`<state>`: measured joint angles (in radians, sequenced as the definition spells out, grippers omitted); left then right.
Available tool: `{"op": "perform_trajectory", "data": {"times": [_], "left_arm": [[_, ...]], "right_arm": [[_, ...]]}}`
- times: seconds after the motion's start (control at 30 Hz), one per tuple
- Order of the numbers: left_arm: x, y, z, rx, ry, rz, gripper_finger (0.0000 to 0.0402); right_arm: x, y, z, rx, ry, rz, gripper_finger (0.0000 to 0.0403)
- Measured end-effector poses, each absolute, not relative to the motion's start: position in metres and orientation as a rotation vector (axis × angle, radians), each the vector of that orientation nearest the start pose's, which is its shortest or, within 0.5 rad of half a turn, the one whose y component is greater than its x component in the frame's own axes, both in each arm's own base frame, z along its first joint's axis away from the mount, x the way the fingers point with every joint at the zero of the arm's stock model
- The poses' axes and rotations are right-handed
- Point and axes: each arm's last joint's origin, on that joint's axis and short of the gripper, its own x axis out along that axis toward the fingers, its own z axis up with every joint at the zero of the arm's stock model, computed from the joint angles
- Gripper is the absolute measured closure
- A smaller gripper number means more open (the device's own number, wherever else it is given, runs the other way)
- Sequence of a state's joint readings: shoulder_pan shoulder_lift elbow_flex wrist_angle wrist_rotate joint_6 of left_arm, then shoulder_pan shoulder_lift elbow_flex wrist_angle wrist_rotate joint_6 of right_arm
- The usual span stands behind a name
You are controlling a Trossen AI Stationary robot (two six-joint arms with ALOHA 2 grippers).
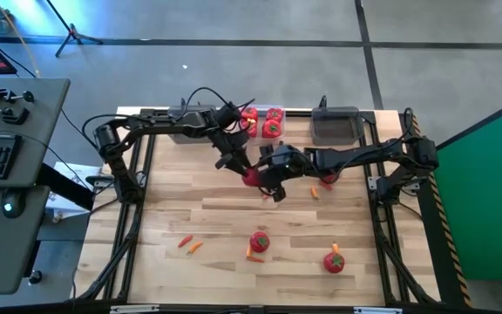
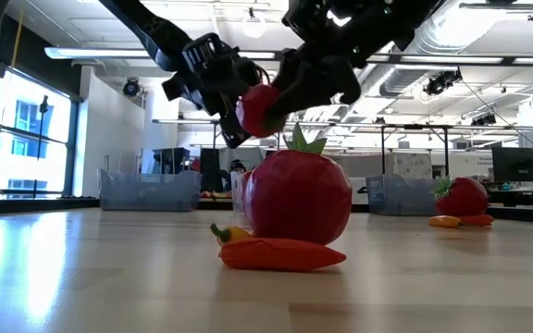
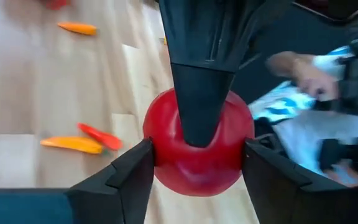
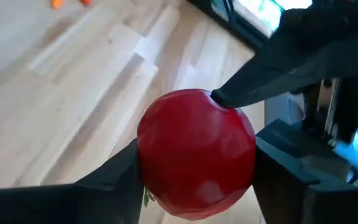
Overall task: Sort produce into baskets
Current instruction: Put the red tomato into the right black bin
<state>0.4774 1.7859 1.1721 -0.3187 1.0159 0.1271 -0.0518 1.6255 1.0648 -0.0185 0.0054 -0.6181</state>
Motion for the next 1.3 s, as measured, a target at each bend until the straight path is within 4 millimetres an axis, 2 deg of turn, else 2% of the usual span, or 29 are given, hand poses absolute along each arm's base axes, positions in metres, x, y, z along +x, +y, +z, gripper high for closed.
{"op": "perform_trajectory", "data": {"times": [0.23, 0.63, 0.8, 0.97, 1.07, 1.3], "left_arm": [[0.335, 0.154, 0.210, -0.333, 0.599, -0.437, 0.0160], [0.340, 0.180, 0.217, -0.095, 0.480, -0.222, 0.0157], [0.337, 0.187, 0.215, -0.045, 0.459, -0.169, 0.0156], [0.328, 0.196, 0.205, -0.056, 0.385, -0.117, 0.0156], [0.321, 0.204, 0.202, -0.085, 0.374, -0.082, 0.0156], [0.310, 0.221, 0.203, -0.085, 0.363, -0.034, 0.0156]], "right_arm": [[0.337, -0.027, 0.247, -0.435, 0.654, 0.005, 0.0186], [0.293, -0.058, 0.278, -0.258, 0.767, -0.305, 0.0186], [0.264, -0.088, 0.282, -0.139, 0.872, -0.502, 0.0186], [0.232, -0.129, 0.273, 0.074, 1.005, -0.747, 0.0187], [0.215, -0.153, 0.272, 0.210, 0.988, -0.856, 0.0187], [0.181, -0.203, 0.261, 0.551, 0.918, -0.929, 0.0187]]}}
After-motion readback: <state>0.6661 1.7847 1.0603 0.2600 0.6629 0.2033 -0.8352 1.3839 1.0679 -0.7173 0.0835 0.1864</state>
